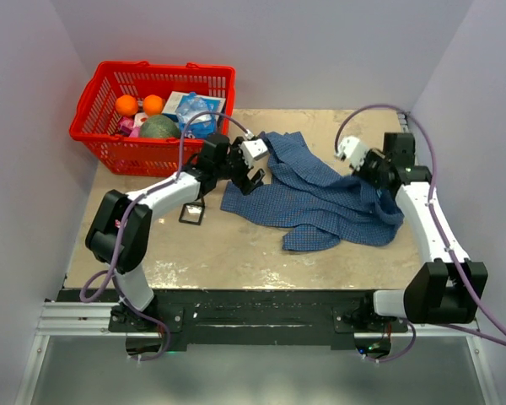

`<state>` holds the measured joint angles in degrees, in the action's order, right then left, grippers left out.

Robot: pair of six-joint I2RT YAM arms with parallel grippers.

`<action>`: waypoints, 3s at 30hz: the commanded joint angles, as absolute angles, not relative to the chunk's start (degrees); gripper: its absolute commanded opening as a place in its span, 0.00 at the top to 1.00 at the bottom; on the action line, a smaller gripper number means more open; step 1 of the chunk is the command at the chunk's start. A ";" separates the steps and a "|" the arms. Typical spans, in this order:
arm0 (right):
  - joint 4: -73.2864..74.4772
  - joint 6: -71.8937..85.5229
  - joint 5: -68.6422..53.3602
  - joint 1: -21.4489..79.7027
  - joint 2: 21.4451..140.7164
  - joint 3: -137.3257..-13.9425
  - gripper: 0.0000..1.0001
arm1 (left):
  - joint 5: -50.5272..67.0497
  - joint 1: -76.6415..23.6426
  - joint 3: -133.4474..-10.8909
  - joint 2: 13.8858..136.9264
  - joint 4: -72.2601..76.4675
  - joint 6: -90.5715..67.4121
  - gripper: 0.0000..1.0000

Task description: Remove the brooch from the garment

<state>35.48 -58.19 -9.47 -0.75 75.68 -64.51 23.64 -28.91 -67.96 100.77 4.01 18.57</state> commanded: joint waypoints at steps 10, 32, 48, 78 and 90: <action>20.91 -30.59 -0.18 -1.32 74.35 -82.69 1.00 | 16.44 -29.79 -69.36 110.48 5.79 27.24 0.14; 20.13 -22.05 2.73 -3.25 75.41 -85.52 1.00 | 39.46 -34.89 -55.37 101.79 -23.99 31.90 0.41; 20.92 -22.24 0.18 -5.89 74.62 -82.26 1.00 | 23.39 -29.44 -89.02 117.94 5.00 18.99 0.11; 20.48 -19.60 -1.41 -6.06 78.40 -84.90 1.00 | 42.01 -26.98 -102.22 129.20 -6.68 24.70 0.78; 23.55 -20.48 -0.53 -6.15 77.43 -86.40 1.00 | 32.96 -26.98 -102.20 130.33 4.24 24.34 0.29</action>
